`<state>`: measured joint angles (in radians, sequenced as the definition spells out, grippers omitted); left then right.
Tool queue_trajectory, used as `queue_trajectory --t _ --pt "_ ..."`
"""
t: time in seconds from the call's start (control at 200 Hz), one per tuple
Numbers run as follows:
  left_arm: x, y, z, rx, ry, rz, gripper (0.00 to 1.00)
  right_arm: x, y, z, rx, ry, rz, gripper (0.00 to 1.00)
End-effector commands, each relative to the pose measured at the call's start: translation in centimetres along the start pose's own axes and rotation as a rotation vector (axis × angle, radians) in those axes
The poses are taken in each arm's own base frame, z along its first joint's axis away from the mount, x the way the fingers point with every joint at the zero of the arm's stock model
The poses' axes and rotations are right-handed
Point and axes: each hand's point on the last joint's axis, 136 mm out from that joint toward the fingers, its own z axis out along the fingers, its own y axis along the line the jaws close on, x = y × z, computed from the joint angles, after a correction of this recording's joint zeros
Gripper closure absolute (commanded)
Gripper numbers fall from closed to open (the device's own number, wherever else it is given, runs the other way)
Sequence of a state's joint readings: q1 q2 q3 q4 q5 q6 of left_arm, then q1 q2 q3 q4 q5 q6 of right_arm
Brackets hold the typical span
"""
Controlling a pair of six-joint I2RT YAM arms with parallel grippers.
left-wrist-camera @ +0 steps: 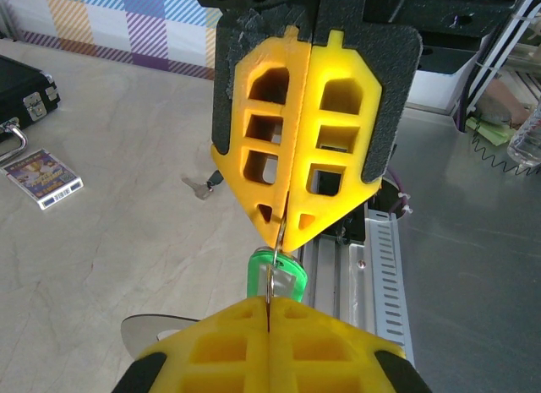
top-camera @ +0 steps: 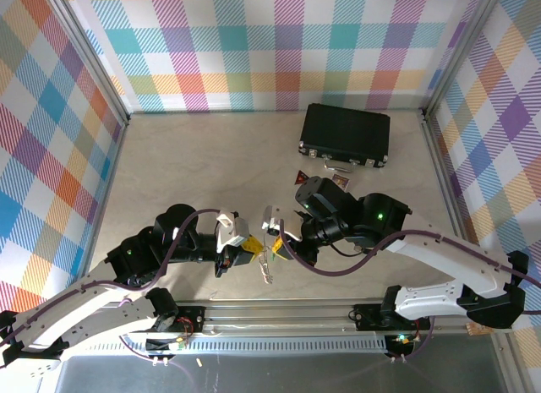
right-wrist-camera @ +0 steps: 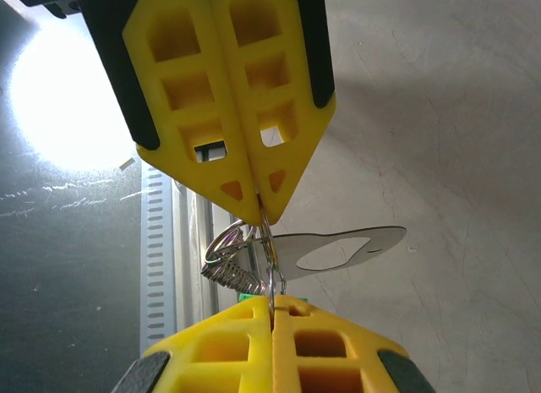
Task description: Put the keys on the keyring
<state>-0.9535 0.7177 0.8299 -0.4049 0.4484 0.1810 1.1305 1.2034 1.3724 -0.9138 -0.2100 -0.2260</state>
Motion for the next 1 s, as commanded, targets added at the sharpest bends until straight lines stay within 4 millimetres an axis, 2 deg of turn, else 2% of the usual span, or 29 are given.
queue_trajectory --t 0.0,0.485,0.995 --pt "-2.12 -0.84 -0.76 0.023 -0.064 0.052 1.00 -0.19 0.04 -0.35 0.000 -0.019 -0.016 1.00" --pt "-2.16 -0.92 -0.92 0.024 -0.067 0.054 1.00 -0.77 0.16 -0.10 -0.015 -0.035 -0.028 1.00" --pt "-2.12 -0.89 -0.96 0.021 -0.068 0.053 1.00 -0.44 0.00 -0.34 0.003 -0.029 -0.029 1.00"
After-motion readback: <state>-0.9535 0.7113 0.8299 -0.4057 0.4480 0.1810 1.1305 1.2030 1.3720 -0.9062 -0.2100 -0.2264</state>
